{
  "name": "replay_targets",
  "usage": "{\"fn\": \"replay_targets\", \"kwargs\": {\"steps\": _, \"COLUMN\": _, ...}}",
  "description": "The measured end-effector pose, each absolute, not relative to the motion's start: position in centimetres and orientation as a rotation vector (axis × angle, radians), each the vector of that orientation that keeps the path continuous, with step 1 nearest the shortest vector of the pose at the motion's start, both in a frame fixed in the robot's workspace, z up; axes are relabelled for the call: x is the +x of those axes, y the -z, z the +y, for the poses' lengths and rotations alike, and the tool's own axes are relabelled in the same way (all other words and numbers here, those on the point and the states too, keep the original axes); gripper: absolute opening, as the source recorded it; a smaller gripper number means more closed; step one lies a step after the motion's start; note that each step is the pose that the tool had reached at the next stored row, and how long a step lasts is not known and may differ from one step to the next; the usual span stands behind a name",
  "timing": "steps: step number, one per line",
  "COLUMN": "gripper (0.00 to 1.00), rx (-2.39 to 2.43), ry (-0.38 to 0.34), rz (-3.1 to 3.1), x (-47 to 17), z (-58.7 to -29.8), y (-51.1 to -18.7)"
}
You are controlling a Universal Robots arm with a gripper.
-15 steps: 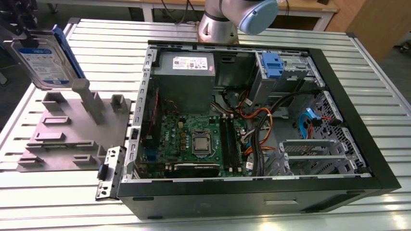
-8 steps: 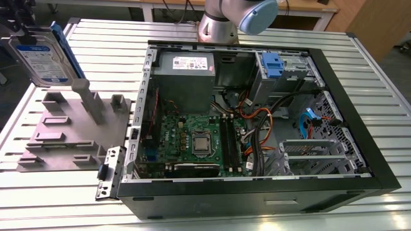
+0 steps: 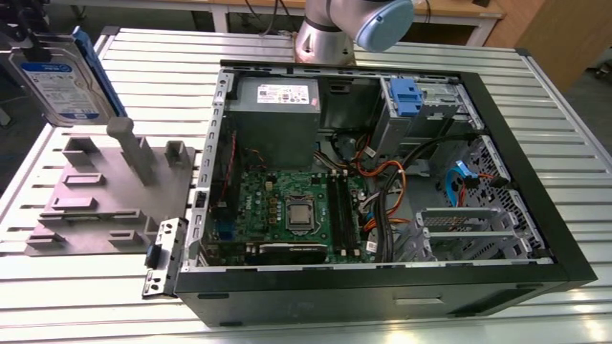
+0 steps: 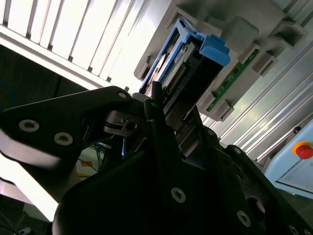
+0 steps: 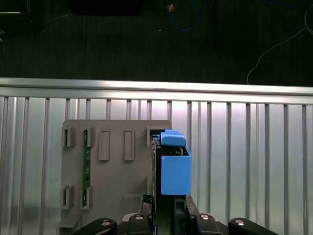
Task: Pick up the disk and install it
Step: 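Pick up the disk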
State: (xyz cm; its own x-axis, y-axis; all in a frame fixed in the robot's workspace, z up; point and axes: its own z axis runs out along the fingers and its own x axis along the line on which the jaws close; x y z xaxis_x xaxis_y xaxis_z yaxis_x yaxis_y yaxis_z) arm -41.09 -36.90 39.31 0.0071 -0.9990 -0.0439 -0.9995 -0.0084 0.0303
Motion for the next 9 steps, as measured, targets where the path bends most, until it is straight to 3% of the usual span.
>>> {"fn": "replay_targets", "kwargs": {"steps": 9, "gripper": 0.35, "rx": -2.223, "ry": -0.082, "rz": 2.206, "x": -41.1, "z": -36.9, "y": -40.4}}
